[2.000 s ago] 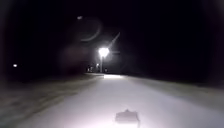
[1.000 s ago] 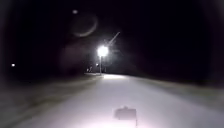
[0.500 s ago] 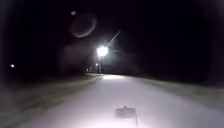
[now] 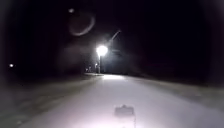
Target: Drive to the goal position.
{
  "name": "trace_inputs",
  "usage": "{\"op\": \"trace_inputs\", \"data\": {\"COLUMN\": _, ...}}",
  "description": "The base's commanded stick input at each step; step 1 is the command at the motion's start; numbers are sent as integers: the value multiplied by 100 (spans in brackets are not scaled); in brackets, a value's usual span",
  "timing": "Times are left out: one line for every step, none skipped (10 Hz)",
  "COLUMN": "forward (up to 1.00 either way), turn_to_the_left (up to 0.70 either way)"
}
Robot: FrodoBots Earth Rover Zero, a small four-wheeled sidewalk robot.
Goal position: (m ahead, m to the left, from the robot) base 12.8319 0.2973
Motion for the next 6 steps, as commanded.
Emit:
{"op": "trace_inputs", "data": {"forward": 60, "turn_to_the_left": 0}}
{"op": "trace_inputs", "data": {"forward": 60, "turn_to_the_left": 0}}
{"op": "trace_inputs", "data": {"forward": 60, "turn_to_the_left": 0}}
{"op": "trace_inputs", "data": {"forward": 60, "turn_to_the_left": 0}}
{"op": "trace_inputs", "data": {"forward": 60, "turn_to_the_left": 0}}
{"op": "trace_inputs", "data": {"forward": 60, "turn_to_the_left": 0}}
